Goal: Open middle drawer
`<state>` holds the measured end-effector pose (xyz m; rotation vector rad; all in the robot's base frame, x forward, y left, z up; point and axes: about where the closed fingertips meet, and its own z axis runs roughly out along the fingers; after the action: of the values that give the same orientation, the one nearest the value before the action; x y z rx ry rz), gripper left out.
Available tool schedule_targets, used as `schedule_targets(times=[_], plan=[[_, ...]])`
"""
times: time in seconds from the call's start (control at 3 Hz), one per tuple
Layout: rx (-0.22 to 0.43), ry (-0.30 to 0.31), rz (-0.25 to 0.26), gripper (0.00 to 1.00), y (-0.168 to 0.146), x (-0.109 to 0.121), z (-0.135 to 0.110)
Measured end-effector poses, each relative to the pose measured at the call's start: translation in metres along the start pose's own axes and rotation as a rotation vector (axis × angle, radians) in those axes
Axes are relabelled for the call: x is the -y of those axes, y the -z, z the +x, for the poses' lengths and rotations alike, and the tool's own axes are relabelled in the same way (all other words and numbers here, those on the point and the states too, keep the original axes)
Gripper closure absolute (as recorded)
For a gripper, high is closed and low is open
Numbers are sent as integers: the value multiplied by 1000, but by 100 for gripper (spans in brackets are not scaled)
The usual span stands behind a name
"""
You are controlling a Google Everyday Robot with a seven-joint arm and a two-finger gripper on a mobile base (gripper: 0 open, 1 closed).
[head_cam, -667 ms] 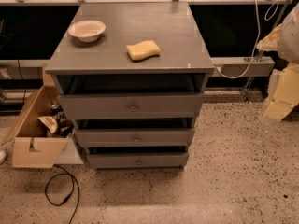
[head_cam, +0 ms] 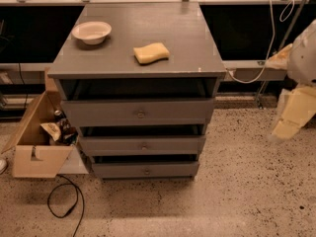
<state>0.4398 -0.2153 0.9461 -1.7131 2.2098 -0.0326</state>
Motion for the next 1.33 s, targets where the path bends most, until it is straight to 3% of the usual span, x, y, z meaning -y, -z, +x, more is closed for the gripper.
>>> schedule_targets(times=[0.33,0.67,1.0,1.33], plan=[[97,21,-55,0,-60,-21,4],[249,57,-118,0,-156,-49,-4],[320,56,-143,0,-208,-55,-22],[320,60,-151,0,-216,-56,-21]])
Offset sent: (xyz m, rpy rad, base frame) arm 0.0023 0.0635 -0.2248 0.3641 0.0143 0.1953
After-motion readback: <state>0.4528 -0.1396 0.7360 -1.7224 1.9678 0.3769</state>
